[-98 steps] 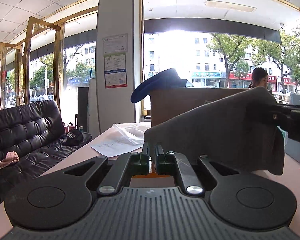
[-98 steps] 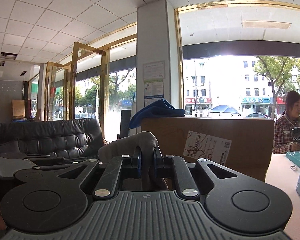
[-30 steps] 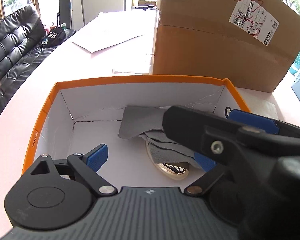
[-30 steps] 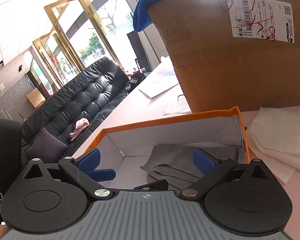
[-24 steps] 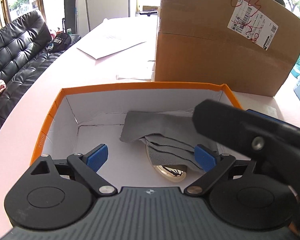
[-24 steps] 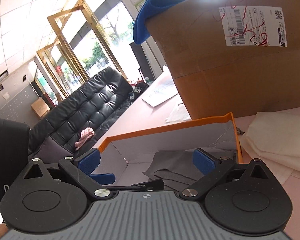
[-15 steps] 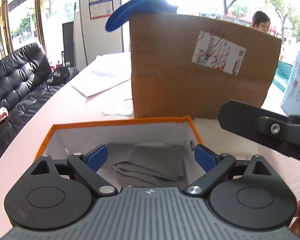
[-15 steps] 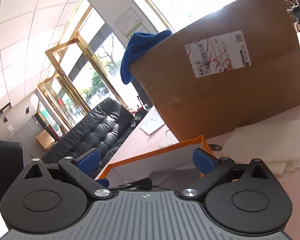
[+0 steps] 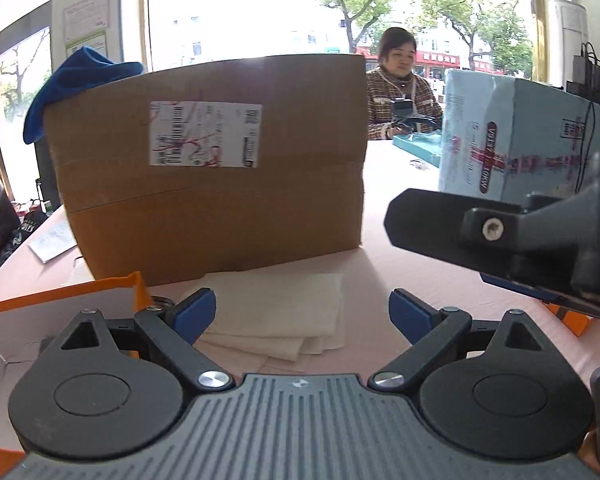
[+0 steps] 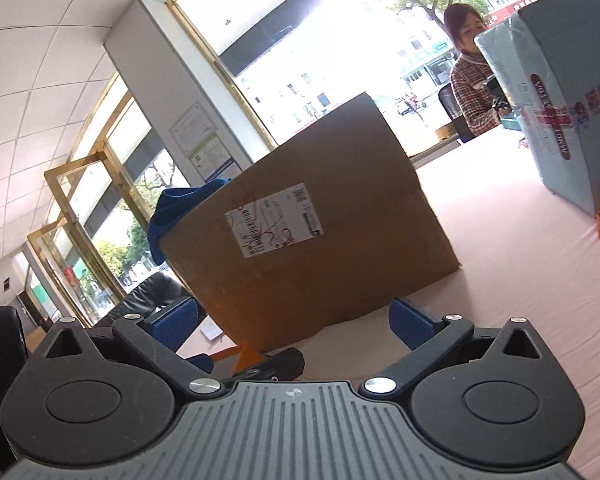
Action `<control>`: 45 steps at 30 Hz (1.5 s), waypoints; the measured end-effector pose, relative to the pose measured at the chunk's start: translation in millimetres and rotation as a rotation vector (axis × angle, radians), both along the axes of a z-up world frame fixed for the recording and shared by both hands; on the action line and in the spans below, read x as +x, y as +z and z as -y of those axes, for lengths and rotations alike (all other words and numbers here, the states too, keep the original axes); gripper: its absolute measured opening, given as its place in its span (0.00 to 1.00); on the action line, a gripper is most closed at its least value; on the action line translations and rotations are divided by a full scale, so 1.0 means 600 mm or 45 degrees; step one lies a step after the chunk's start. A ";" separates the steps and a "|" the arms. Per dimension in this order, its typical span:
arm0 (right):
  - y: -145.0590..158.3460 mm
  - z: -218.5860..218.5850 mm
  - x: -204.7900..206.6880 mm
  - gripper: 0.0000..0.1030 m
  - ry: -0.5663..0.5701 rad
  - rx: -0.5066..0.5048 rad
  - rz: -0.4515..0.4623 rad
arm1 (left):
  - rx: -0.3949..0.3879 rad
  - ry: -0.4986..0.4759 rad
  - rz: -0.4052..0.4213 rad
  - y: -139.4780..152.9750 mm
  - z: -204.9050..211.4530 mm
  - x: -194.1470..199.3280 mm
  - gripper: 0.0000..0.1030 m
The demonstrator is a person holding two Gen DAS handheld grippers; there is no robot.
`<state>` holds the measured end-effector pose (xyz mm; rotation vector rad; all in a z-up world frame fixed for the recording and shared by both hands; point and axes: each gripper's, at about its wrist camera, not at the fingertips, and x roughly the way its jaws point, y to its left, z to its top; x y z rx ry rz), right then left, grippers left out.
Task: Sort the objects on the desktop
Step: 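Withdraw the right gripper from the box toward the white napkins, then lower the right gripper onto the white napkins and close on them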
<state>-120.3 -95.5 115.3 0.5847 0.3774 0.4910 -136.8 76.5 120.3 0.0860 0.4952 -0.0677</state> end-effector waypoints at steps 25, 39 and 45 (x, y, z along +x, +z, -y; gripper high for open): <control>-0.214 -0.035 0.183 1.00 0.024 0.092 -0.413 | -0.301 0.055 -0.238 -0.196 -0.083 0.185 0.91; -0.225 -0.065 0.301 1.00 0.269 -0.089 -0.325 | -0.231 0.138 -0.238 -0.200 -0.066 0.197 1.00; -0.222 -0.073 0.305 1.00 0.333 -0.162 -0.295 | -0.191 0.137 -0.238 -0.198 -0.054 0.184 1.00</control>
